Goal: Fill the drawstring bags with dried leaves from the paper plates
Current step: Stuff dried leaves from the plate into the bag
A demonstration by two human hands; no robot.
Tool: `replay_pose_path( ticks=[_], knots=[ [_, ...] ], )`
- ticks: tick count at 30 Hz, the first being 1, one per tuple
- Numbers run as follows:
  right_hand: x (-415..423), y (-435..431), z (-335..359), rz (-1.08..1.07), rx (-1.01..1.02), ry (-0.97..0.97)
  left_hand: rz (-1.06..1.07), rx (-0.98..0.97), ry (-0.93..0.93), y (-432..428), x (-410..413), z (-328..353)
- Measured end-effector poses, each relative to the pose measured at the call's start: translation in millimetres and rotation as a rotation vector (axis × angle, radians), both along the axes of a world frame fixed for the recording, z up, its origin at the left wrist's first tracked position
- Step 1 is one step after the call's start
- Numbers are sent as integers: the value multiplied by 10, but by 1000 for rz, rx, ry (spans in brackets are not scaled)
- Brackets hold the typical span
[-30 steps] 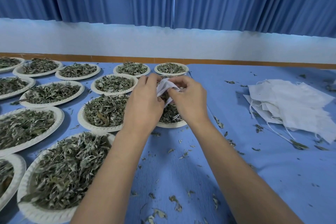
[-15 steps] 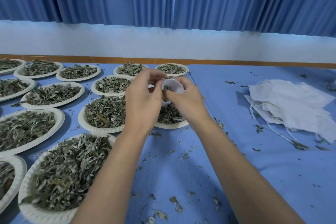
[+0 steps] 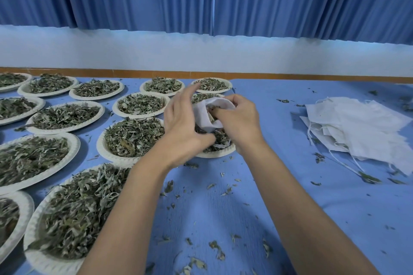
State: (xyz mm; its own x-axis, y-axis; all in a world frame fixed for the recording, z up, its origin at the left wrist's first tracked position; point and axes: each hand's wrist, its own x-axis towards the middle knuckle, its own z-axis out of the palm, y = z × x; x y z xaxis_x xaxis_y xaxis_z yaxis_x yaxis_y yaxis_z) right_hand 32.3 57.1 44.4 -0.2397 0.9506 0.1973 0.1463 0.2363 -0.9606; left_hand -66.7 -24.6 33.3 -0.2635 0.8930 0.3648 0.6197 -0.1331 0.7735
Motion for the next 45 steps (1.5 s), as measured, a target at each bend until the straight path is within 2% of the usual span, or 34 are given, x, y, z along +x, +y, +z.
replay_pose_path(
  ticks=[2,3,5,7,12,18,22,24,27,29,30,32,34,36,40,45],
  knots=[
    [-6,-30,23,72,-73,32,104,24,160,45,28,-99],
    [-9,-50,42,139,-121,52,152,83,164,72,41,-130],
    [2,-92,101,302,-220,94,214,195,104,111,19,-161],
    [42,-107,164,398,-253,57,250,228,27,134,-43,-169],
    [100,-96,227,400,-149,-105,296,197,-17,103,-102,-243],
    [-7,-118,117,292,21,-263,156,160,246,140,-71,-162],
    [1,-91,113,221,42,-216,147,232,276,98,-14,-168],
    [14,-105,135,300,-6,-155,165,230,276,88,-38,-164],
    [86,-60,182,444,-169,17,316,231,237,83,-163,-161],
    [148,26,165,351,-138,56,425,217,226,54,-236,-179],
    [167,78,125,260,-64,-7,466,205,236,46,-259,-186],
    [186,155,15,107,156,-324,526,167,268,48,-282,-198],
    [158,180,-112,112,279,-640,540,148,315,60,-286,-217],
    [116,177,-187,165,289,-800,519,146,321,71,-294,-242],
    [97,175,-253,156,309,-936,497,134,210,79,-298,-242],
    [52,127,-314,133,392,-864,514,153,140,59,-199,-181]
  ],
)
